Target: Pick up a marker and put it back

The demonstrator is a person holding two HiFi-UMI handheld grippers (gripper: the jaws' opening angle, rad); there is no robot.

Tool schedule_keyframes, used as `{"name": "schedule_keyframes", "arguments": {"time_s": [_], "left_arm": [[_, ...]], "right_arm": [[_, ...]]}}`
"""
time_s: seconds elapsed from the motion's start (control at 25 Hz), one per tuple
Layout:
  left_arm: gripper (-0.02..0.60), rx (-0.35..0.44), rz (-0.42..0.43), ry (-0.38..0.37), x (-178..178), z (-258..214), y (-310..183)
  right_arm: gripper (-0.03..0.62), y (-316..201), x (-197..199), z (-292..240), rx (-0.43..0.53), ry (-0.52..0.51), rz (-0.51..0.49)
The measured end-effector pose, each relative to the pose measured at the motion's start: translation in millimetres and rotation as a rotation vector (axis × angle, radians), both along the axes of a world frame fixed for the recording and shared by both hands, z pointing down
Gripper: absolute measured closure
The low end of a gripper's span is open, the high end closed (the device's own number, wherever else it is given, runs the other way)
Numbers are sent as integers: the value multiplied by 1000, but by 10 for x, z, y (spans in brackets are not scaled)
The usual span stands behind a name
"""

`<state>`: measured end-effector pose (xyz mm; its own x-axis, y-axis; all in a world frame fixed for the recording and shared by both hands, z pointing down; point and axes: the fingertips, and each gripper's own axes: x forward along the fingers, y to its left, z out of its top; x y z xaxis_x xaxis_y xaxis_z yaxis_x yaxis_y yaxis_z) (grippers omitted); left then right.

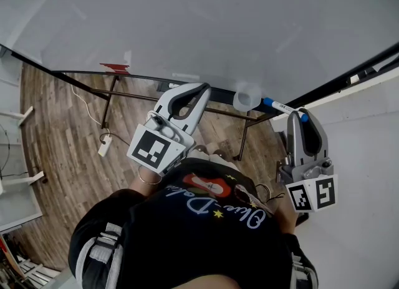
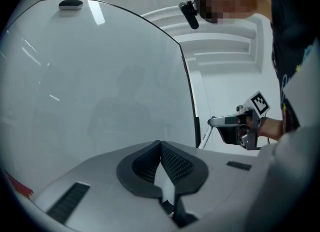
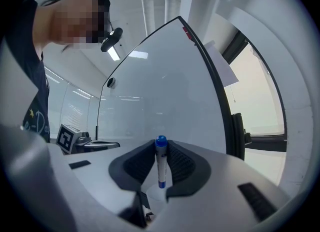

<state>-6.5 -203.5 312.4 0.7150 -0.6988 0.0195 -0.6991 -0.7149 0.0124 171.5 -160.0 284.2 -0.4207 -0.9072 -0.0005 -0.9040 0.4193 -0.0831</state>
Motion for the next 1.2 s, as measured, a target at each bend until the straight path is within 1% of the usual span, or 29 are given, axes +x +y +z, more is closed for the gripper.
{"name": "schedule_keyframes", "arguments": {"time_s": [0.36, 0.64, 0.84, 1.04, 1.2], "left_arm": [[578, 4, 0, 1, -14, -8, 4], [578, 6, -9, -3, -47, -7, 10], [578, 4, -36, -4, -118, -17, 5], [578, 11, -62, -12, -198, -29, -16], [578, 8, -78, -4, -248, -45, -22]], "right_arm": [[522, -18, -35, 13, -4, -19, -13], [522, -122, -87, -29, 14, -42, -31], [522, -263, -158, 25, 7, -45, -57], [522, -380, -250, 155, -20, -30, -82], [522, -470, -327, 284, -45, 4, -96]]}}
